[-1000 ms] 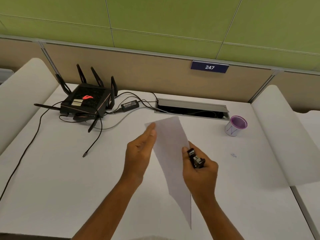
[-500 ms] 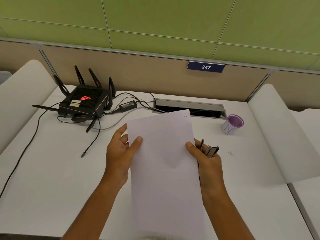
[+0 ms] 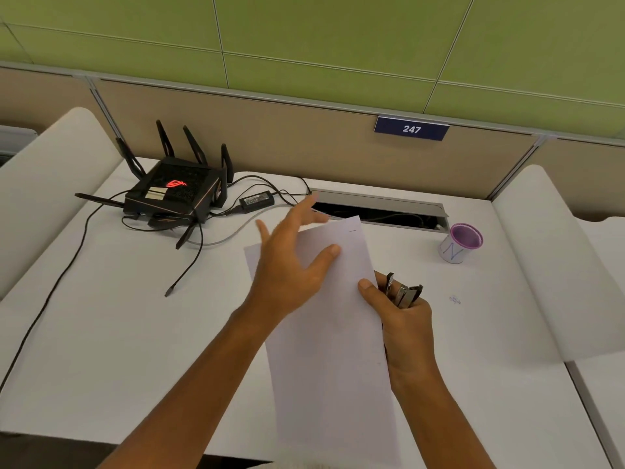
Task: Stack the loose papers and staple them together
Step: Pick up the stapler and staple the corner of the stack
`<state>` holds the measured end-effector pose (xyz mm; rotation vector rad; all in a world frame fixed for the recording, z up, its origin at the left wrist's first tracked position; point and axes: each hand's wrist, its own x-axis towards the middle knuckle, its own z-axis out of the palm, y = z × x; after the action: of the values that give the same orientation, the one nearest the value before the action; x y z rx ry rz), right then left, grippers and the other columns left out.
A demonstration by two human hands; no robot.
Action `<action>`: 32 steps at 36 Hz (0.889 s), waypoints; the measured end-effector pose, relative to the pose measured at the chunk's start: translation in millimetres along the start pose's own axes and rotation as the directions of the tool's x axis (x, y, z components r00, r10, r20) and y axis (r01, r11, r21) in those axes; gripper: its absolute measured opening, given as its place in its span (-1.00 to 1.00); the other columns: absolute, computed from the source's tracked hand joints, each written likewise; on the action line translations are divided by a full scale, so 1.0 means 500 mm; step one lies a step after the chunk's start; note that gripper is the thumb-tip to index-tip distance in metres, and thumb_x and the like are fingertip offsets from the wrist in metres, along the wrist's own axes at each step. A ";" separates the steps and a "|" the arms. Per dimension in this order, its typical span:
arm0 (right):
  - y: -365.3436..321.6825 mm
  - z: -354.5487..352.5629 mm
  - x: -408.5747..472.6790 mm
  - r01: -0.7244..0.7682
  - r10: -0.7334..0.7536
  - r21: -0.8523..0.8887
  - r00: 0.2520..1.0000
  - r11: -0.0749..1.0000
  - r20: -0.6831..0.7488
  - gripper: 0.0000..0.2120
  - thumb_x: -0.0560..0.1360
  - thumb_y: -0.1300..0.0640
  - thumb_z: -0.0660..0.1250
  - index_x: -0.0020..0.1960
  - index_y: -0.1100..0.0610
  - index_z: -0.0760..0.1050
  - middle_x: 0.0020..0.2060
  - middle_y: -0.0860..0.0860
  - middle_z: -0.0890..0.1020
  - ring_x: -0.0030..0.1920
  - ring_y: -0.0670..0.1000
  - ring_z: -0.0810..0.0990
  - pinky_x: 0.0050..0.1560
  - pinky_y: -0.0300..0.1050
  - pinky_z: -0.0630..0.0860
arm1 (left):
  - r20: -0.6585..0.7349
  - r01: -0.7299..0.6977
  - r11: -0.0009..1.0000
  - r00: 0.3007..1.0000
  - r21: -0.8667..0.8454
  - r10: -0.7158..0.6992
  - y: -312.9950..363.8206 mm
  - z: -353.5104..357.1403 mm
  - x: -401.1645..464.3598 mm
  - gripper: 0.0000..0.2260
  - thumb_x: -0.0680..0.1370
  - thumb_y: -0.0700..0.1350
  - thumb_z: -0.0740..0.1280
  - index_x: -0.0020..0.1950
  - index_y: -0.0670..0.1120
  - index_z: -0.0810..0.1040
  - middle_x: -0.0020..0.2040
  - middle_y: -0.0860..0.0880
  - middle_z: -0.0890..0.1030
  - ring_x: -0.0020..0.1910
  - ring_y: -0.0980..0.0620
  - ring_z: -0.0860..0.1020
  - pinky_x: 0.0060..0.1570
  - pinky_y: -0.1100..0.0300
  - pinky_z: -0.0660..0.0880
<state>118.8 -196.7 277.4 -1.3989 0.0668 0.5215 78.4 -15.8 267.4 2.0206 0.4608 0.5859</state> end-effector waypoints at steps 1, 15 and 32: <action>0.001 0.001 -0.002 0.000 0.000 -0.002 1.000 1.000 0.002 -0.86 0.52 0.18 0.51 0.08 0.10 0.74 -0.10 0.11 0.80 -0.10 0.15 0.79 -0.11 0.00 0.74 | 0.016 -0.004 1.000 1.000 -0.023 0.004 0.009 0.003 0.010 -0.34 0.59 0.07 0.48 0.65 0.12 0.30 0.23 0.35 0.59 0.31 0.49 0.44 0.70 -0.33 -0.15; -0.006 -0.004 -0.016 0.035 -0.034 -0.043 0.999 0.998 0.003 -0.84 0.53 0.16 0.51 0.11 0.06 0.74 -0.12 0.06 0.80 -0.14 0.11 0.79 -0.23 -0.14 0.70 | 0.045 -0.019 0.983 0.999 -0.183 0.028 0.070 0.007 0.046 -0.47 0.60 -0.10 0.52 0.55 0.04 0.48 0.07 0.05 0.76 0.12 0.14 0.69 0.04 0.59 0.47; 0.003 -0.005 -0.014 0.042 -0.042 0.001 0.999 0.999 0.018 -0.84 0.53 0.18 0.51 0.09 0.02 0.74 -0.10 0.05 0.80 -0.11 0.10 0.79 -0.20 -0.11 0.72 | -0.169 -0.023 0.994 0.986 -0.109 0.005 0.050 -0.003 0.035 -0.66 0.71 -0.18 0.33 0.50 -0.05 0.55 0.18 0.16 0.69 0.19 0.42 0.59 0.19 0.52 0.49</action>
<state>112.6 -201.0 278.2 -1.3922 0.0224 0.4991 93.9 -17.1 293.6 1.8786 0.5040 0.7783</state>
